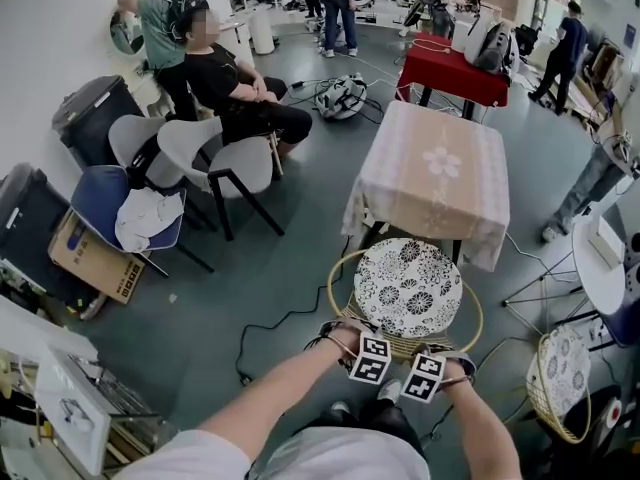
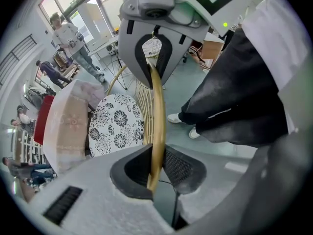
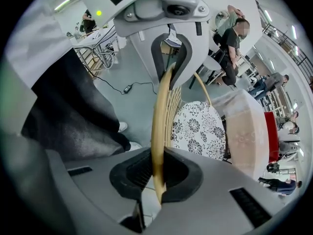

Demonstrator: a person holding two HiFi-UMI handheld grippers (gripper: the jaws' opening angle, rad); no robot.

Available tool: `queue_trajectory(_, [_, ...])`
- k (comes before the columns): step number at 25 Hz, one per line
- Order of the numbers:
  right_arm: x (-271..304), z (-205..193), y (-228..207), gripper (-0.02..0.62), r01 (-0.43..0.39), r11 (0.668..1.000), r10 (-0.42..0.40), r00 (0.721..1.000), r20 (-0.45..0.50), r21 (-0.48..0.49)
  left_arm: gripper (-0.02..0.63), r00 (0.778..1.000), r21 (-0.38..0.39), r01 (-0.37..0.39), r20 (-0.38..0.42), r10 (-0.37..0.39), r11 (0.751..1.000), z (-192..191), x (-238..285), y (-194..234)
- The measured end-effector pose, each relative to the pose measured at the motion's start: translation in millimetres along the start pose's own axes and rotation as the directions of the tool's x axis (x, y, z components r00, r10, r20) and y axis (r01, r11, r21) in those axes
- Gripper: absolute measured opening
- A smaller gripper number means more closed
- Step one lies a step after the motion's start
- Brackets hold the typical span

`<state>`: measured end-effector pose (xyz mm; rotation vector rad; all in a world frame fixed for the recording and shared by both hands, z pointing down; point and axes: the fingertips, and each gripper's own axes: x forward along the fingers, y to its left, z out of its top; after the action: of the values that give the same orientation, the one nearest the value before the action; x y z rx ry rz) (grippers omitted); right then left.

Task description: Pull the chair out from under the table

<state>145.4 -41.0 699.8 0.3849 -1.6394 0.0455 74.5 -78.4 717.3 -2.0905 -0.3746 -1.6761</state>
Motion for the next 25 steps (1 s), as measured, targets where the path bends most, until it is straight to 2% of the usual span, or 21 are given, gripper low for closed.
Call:
queue_trajectory(9, [-5.9,10.2,31.9,0.02,-0.006,1.0,0.006,1.0,0.008,-0.004,0.057,1.0,0.003,0.015,-0.018,-0.015,1.0,-1.7,-3.8,-33.6])
queue_trajectory(25, [-17.8,12.1,89.3,0.02,-0.006,1.0,0.007,1.0,0.02,-0.03,0.058,0.999,-0.037,0.025,-0.034,-0.026,0.999,9.4,-13.4,-93.8])
